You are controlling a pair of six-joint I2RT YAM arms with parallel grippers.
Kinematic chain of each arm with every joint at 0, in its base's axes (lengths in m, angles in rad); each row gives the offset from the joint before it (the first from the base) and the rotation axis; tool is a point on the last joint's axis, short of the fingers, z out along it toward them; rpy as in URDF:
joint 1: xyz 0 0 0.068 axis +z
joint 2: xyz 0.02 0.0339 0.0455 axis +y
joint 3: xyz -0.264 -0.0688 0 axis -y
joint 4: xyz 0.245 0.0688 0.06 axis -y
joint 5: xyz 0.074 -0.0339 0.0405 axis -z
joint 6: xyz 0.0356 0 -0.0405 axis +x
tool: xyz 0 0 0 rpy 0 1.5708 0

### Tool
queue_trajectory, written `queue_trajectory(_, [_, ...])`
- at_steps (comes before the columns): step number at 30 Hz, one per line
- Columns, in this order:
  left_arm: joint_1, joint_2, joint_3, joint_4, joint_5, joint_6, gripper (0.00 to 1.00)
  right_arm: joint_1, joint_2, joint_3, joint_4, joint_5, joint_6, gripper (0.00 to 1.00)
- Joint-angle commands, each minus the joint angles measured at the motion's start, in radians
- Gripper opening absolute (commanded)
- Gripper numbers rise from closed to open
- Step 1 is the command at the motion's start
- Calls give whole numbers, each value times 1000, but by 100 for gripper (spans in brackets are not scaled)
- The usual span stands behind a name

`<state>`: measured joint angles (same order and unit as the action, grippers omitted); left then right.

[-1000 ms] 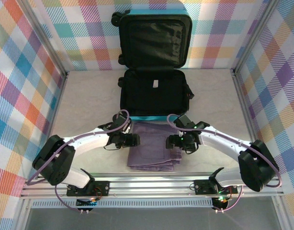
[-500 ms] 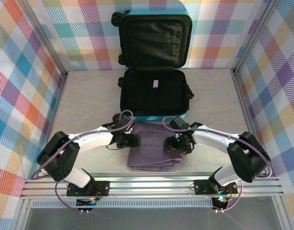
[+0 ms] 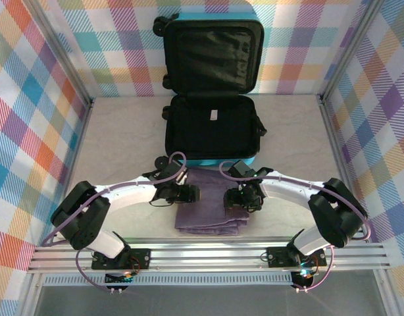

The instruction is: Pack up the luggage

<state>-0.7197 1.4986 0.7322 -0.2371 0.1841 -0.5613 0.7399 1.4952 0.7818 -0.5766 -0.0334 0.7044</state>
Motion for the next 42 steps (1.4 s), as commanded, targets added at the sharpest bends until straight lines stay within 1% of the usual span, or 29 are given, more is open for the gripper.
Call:
queue_trajectory(1, [-30,9,-10,110,105,-12,70,33,8,17,178,-155,17,82])
queue_trajectory(3, [-31,18,-10,114,107,-12,70,33,12,18,185,-161,18,82])
queue_trajectory(6, [-33,28,-4,113,109,-12,67,33,26,20,200,-174,21,79])
queue_trajectory(9, [-33,25,0,103,102,-7,64,33,40,18,211,-185,24,73])
queue_trajectory(13, [-33,19,10,76,87,6,56,35,46,16,221,-188,26,61])
queue_trajectory(16, [-34,17,17,65,78,11,40,35,52,15,221,-181,23,51])
queue_trajectory(18, [-34,17,22,64,74,12,26,35,60,15,226,-185,21,40])
queue_trajectory(20, [-34,17,30,62,73,14,16,35,66,12,238,-194,21,30])
queue_trajectory(24, [-34,11,44,49,69,18,0,34,62,19,241,-195,14,13])
queue_trajectory(26, [-34,0,55,34,57,24,0,35,52,27,231,-192,4,5])
queue_trajectory(28, [-34,-13,73,18,49,33,0,34,39,37,219,-187,-7,0])
queue_trajectory(32, [-34,-34,143,-32,51,60,0,33,3,75,168,-173,-41,0])
queue_trajectory(33, [-35,-42,162,-74,53,68,0,33,-10,86,153,-169,-50,0])
queue_trajectory(42, [-35,-156,277,-255,34,139,0,21,-140,166,26,-176,-128,0])
